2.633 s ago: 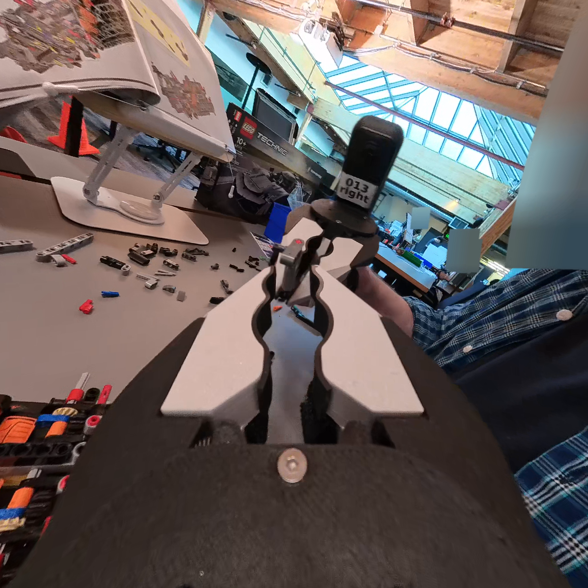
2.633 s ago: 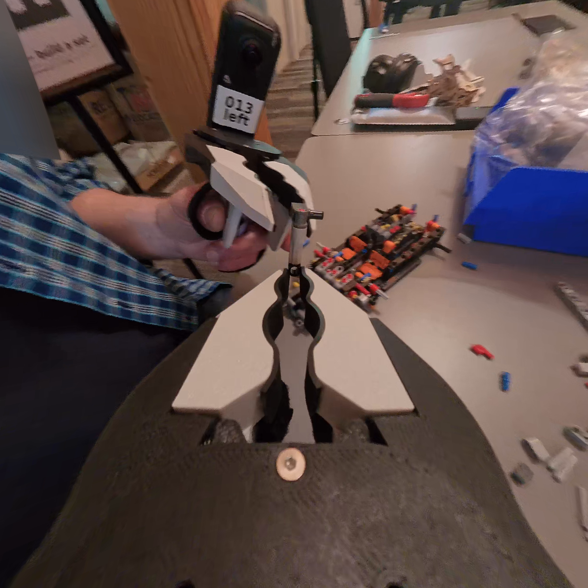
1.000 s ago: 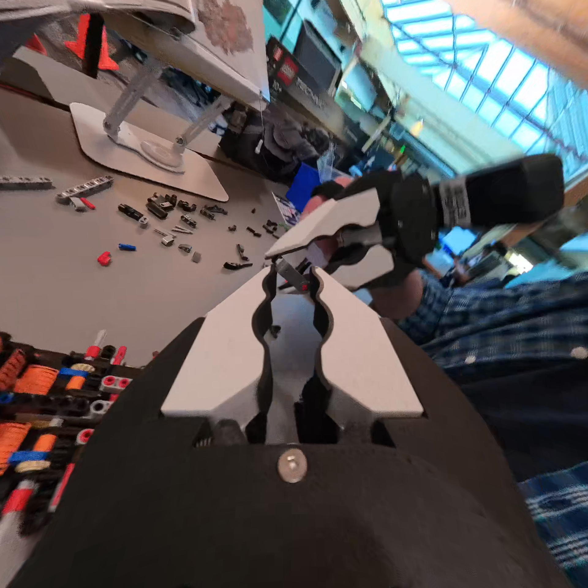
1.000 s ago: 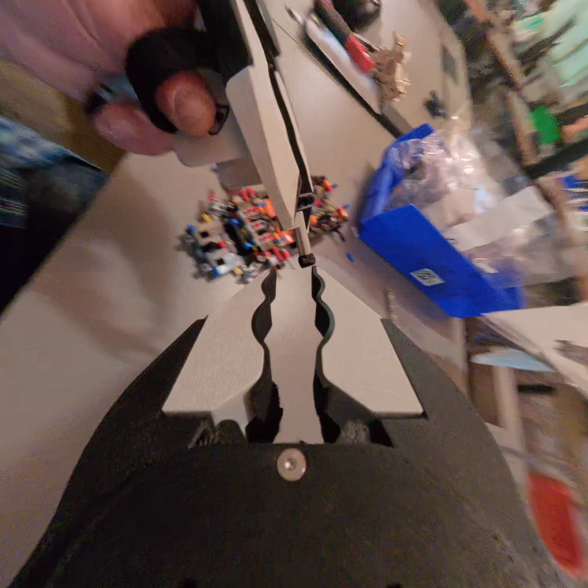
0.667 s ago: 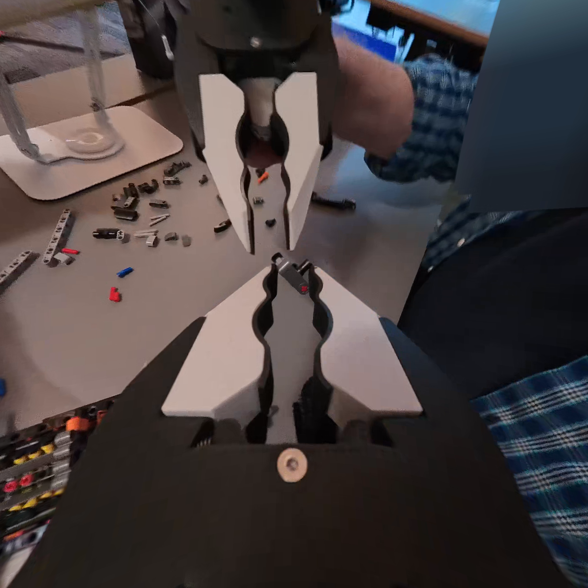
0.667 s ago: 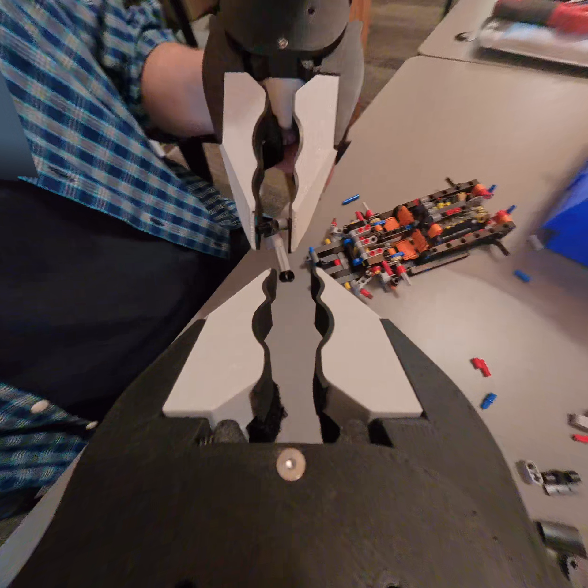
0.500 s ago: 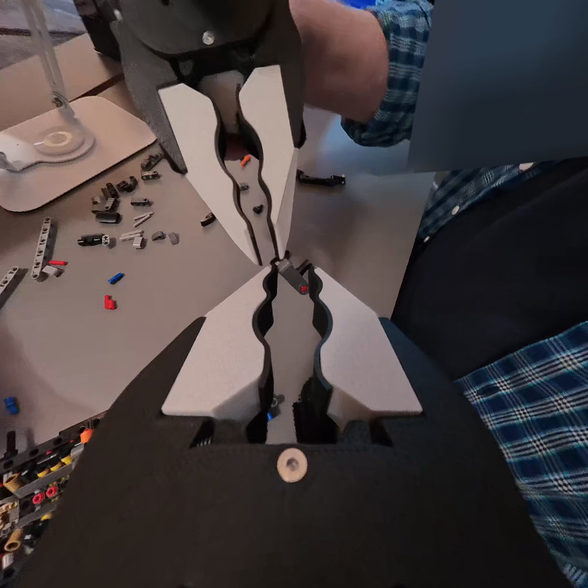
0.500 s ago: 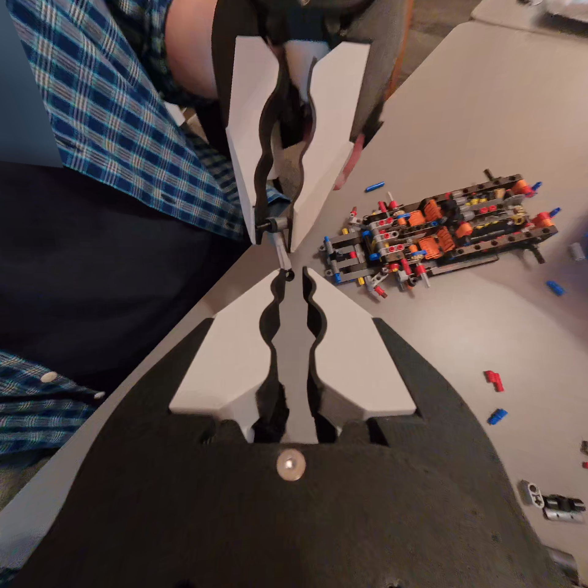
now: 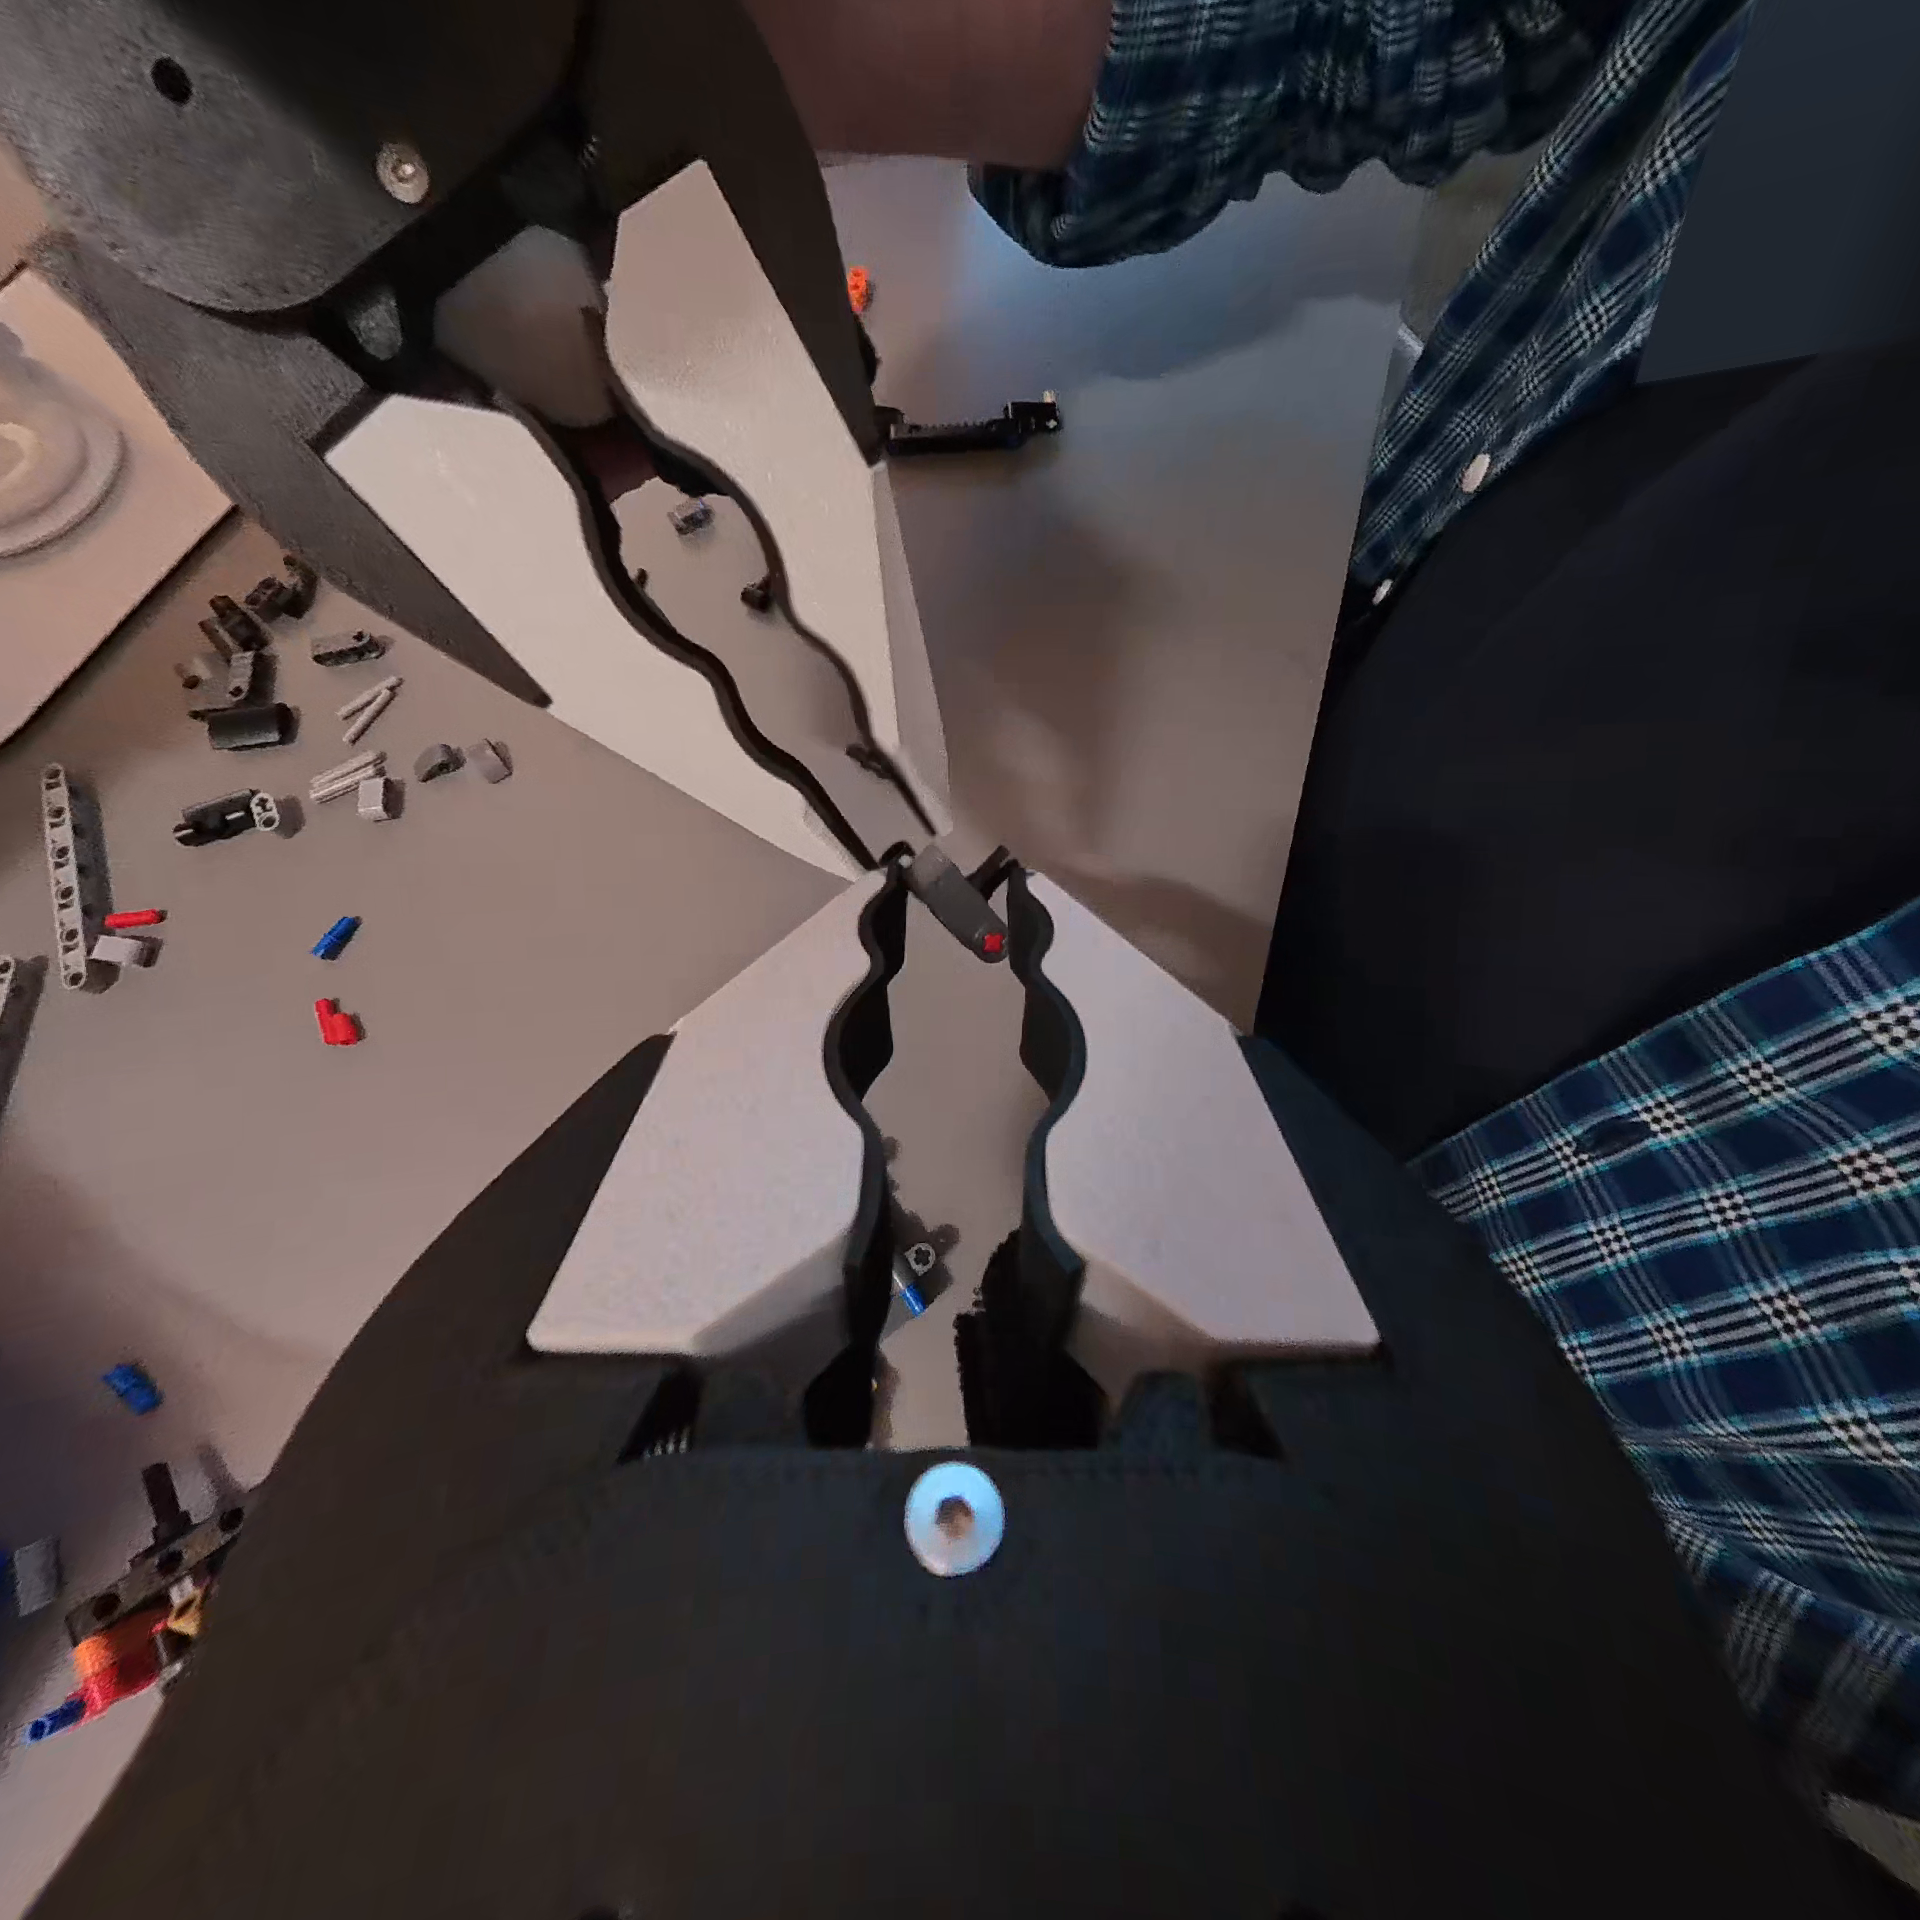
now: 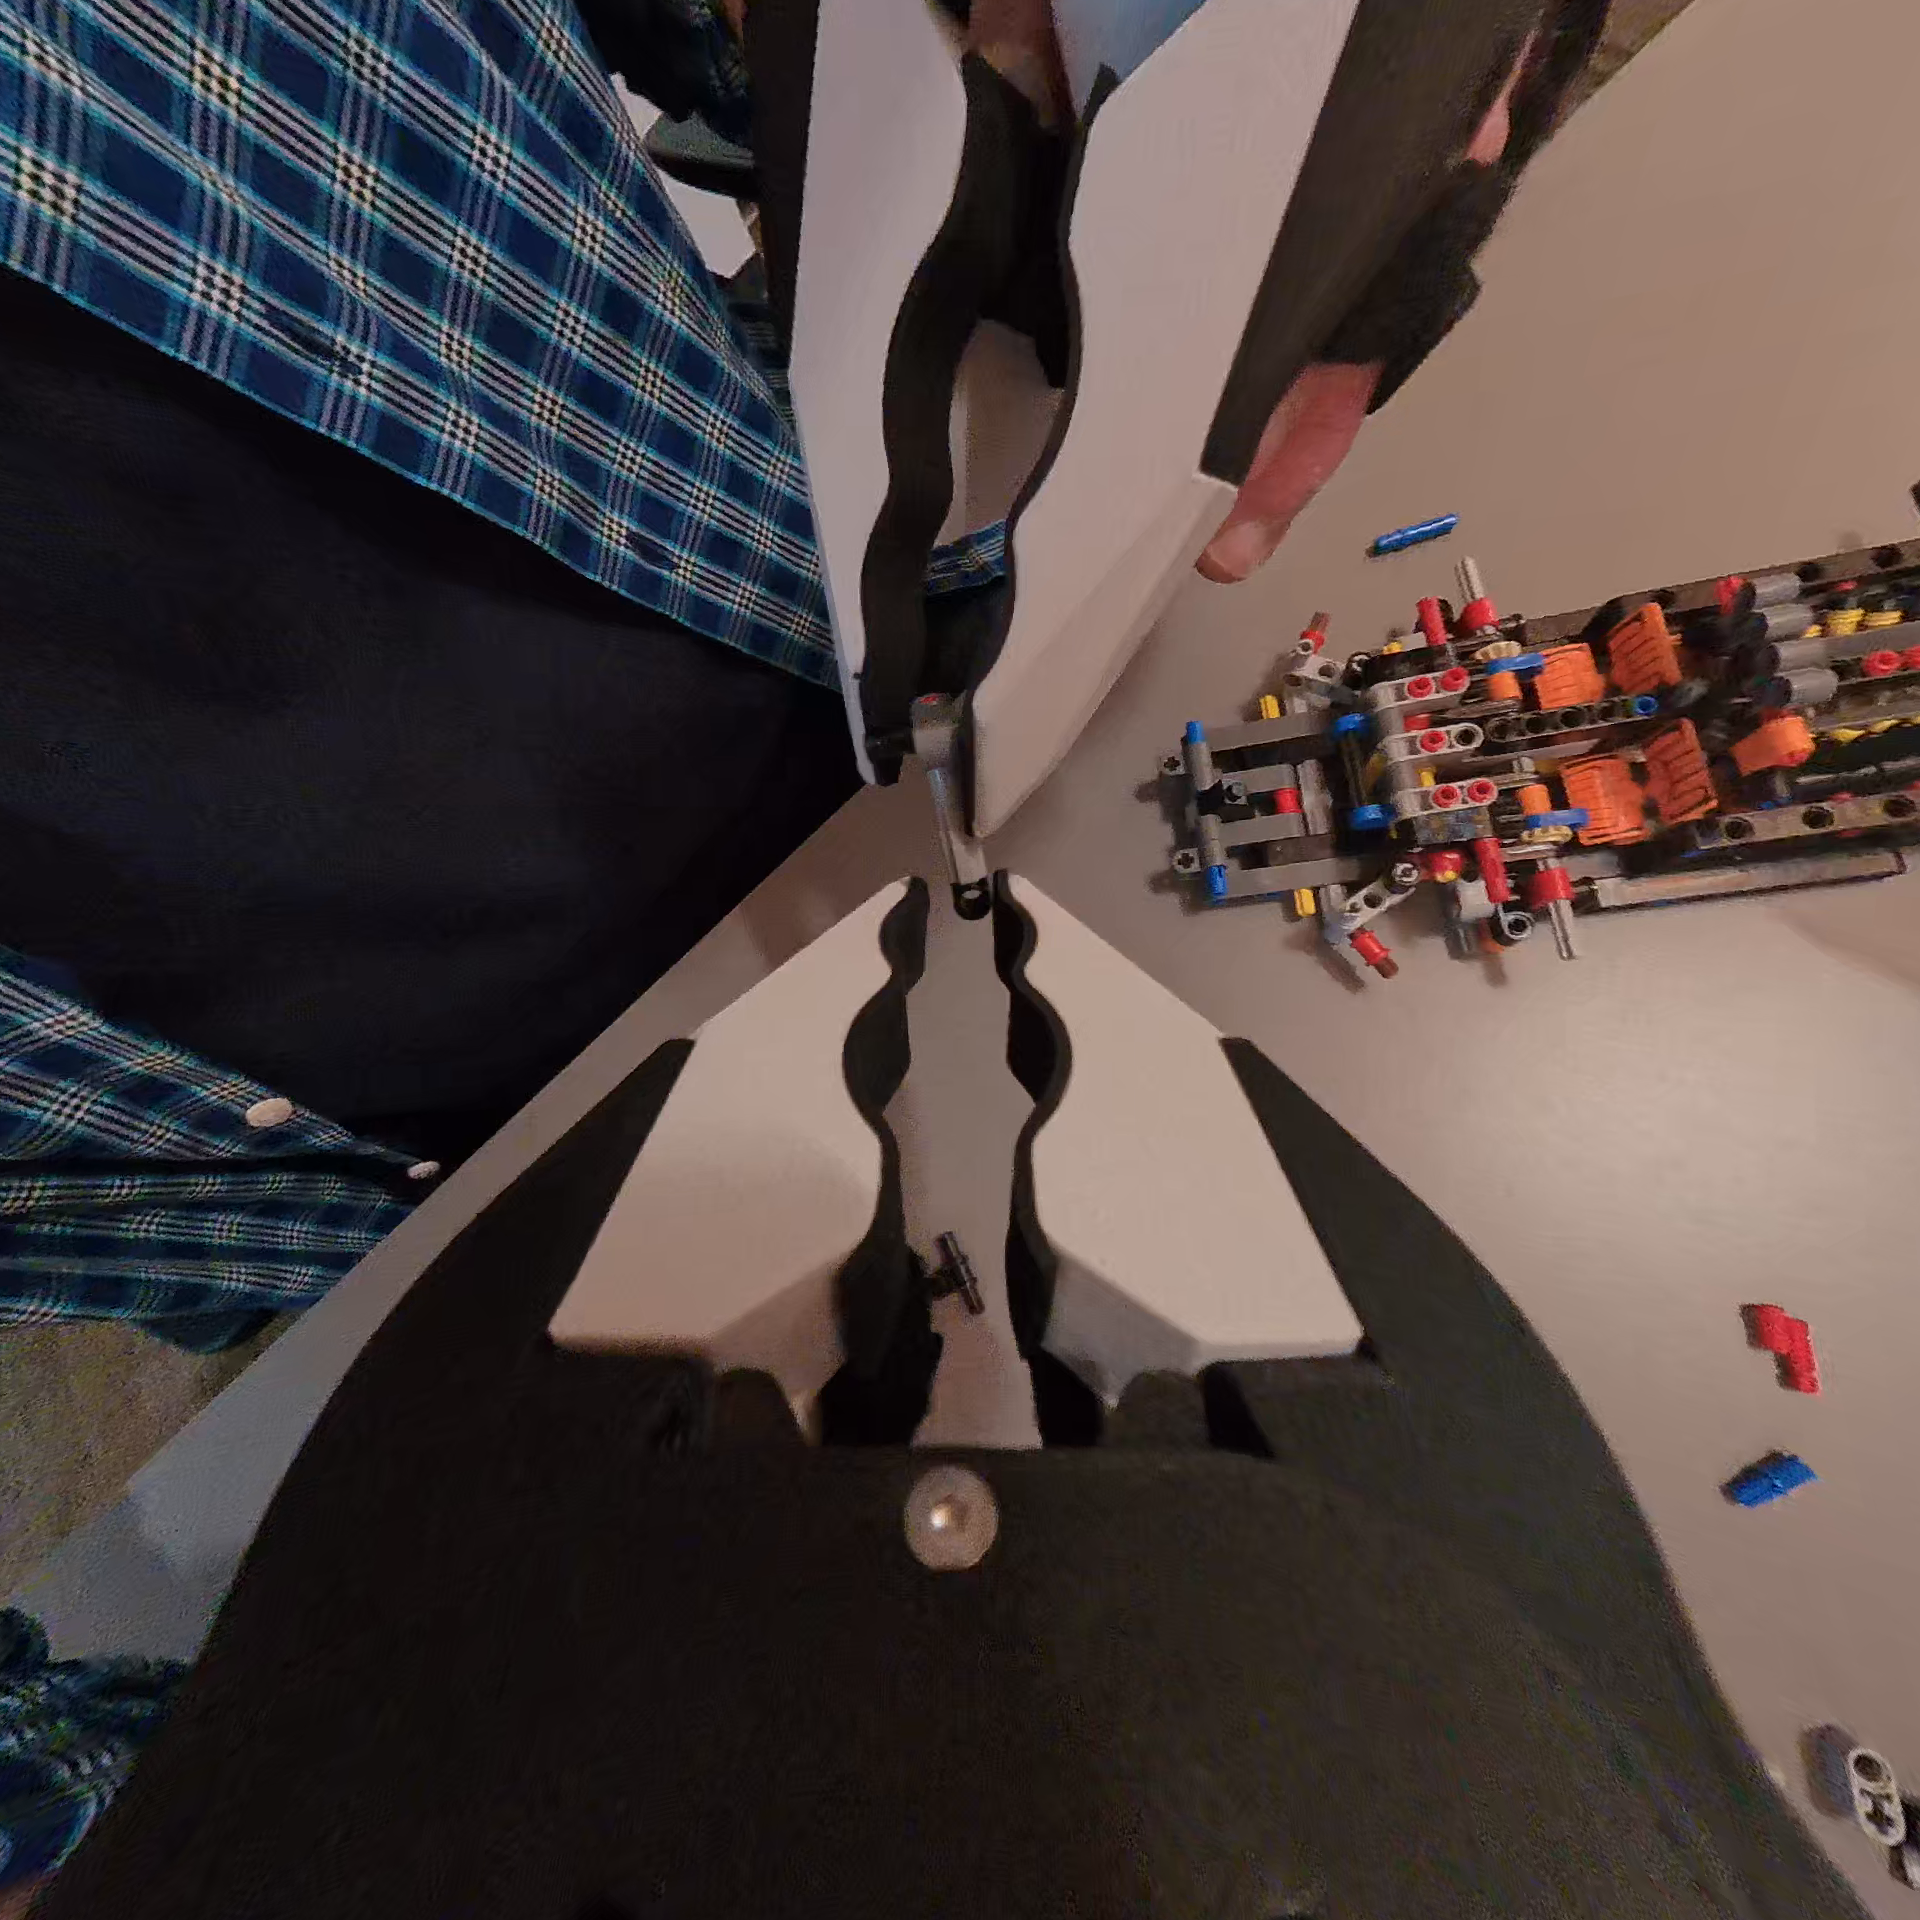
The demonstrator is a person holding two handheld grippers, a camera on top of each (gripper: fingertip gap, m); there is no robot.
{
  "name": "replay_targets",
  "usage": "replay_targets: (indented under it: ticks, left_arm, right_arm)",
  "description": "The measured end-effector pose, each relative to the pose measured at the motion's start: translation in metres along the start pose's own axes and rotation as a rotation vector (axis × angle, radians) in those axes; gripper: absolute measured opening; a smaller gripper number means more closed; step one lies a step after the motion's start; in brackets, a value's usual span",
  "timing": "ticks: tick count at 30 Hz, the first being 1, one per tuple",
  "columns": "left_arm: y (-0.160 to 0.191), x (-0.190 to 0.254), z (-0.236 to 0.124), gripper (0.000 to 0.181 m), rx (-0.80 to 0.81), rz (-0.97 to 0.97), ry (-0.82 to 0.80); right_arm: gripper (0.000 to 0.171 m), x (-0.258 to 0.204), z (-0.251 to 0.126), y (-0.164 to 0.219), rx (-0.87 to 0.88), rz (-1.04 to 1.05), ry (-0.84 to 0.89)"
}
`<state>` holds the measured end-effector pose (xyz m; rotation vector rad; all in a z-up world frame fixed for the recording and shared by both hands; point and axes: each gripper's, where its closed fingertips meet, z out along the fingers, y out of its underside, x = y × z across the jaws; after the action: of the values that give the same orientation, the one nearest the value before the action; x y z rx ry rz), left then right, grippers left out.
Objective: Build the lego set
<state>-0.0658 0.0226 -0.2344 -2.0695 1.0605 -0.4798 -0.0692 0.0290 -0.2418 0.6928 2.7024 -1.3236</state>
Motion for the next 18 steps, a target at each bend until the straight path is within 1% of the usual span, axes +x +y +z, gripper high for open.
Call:
replay_targets:
  ticks: [1,5,8,10,13,18]
  left_arm:
    - [0.0001,0.0001,0.0005,0.018,-0.007,0.007,0.000]
    - [0.0018,0.0002,0.0025,0.018,-0.030,0.017,0.006]
    - [0.0009,-0.0001,0.0018,0.018,-0.024,0.018,0.009]
    - [0.0010,-0.0007,0.0017,0.018,-0.027,0.018,0.008]
    - [0.0023,-0.0007,0.0026,0.018,-0.033,0.016,0.010]
    - [0.0057,-0.0056,0.0021,0.019,-0.012,-0.033,-0.029]
  right_arm:
    - [0.006,0.0017,0.0000,0.0003,-0.001,-0.002,0.008]
    - [0.006,0.0024,0.0024,0.0036,-0.018,-0.006,0.006]
    - [0.009,0.0025,0.0024,0.0048,-0.021,-0.003,0.005]
    - [0.005,0.0029,0.0032,0.0048,-0.019,-0.008,0.008]
    - [0.005,0.0041,0.0049,0.0058,-0.017,-0.007,0.007]
    - [0.005,0.0094,0.0073,0.0060,0.047,0.023,0.011]
